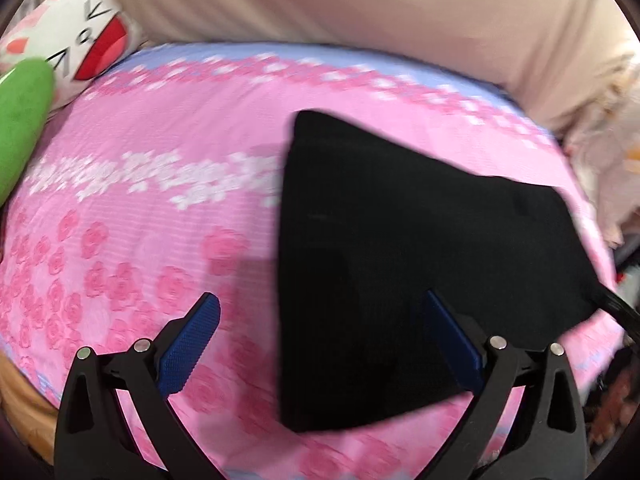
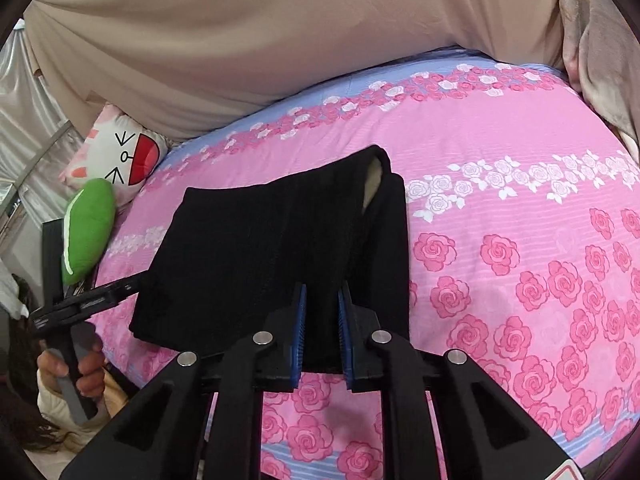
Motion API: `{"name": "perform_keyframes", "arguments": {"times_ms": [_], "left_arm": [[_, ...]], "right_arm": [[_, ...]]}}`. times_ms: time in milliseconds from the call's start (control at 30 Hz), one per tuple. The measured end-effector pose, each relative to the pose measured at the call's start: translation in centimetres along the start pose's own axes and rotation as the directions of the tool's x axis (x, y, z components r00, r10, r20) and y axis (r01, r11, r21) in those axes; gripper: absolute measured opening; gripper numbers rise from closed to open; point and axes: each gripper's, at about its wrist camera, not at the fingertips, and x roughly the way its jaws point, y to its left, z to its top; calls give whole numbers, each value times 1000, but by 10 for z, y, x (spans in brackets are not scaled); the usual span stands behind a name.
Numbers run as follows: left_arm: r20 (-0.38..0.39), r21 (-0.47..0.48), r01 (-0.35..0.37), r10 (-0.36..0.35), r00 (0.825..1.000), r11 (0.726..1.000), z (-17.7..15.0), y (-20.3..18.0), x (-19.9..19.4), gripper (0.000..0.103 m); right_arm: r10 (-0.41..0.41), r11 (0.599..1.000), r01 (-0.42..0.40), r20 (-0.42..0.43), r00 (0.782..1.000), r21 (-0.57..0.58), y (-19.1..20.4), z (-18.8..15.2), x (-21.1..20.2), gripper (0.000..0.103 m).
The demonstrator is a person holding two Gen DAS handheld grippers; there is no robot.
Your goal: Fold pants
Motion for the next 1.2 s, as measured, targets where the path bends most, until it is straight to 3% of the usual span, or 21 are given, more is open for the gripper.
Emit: {"name": "perform_keyframes", "arguments": {"times_ms": [67, 133, 267, 467, 533, 567, 600, 633, 700, 733, 833, 1000, 1133, 1200], "left_arm": [[32, 80, 64, -67, 997, 995, -2, -26, -15, 98], [50, 175, 99, -110, 993, 980, -6, -56, -22, 98], [1, 325, 177, -187, 982, 929, -16, -115, -11, 98], [-46, 456, 232, -237, 970, 859, -25, -176, 14, 95], [-63, 436, 255, -253, 965, 863, -17, -179, 24, 30], [-69, 412, 254, -248, 966, 875, -12, -175, 26, 23], [-77, 370, 281, -272, 959, 885, -3, -166, 28, 5], [-78, 315, 307, -297, 952, 898, 9, -153, 28, 6], [-52, 240, 341, -339, 939, 909, 26, -126, 17, 6], [-13, 202, 356, -361, 932, 912, 36, -107, 3, 6], [81, 150, 345, -359, 930, 926, 57, -68, -26, 6], [125, 135, 348, -365, 923, 928, 76, -54, -46, 6], [107, 167, 326, -345, 932, 931, 78, -67, -44, 6], [106, 182, 311, -333, 937, 933, 78, -74, -42, 6]], "right_arm": [[49, 998, -47, -40, 998, 52, -8, 3, 7, 23], [46, 998, -43, -56, 997, 54, -11, 5, 13, 19], [73, 997, -72, -31, 997, 42, -5, 13, 3, 13], [250, 968, -250, -20, 968, 36, 8, 38, -3, 11], [350, 936, -349, -17, 937, 50, 14, 48, 0, 14], [370, 928, -369, -20, 929, 43, 17, 51, 0, 15], [362, 932, -361, -16, 932, 25, 21, 55, 0, 17], [343, 939, -342, -7, 939, 13, 22, 57, -2, 22], [281, 960, -281, 25, 959, -12, 18, 57, -11, 48], [240, 971, -239, 39, 970, -23, 14, 55, -14, 51], [116, 990, -116, 2, 993, -83, 7, 43, -8, 52], [68, 981, -84, -95, 993, -175, 18, 38, 41, 53], [-33, 972, 17, -64, 997, -234, 32, 43, 55, 53], [-14, 972, 9, -20, 1000, -234, 33, 40, 41, 53]]}}
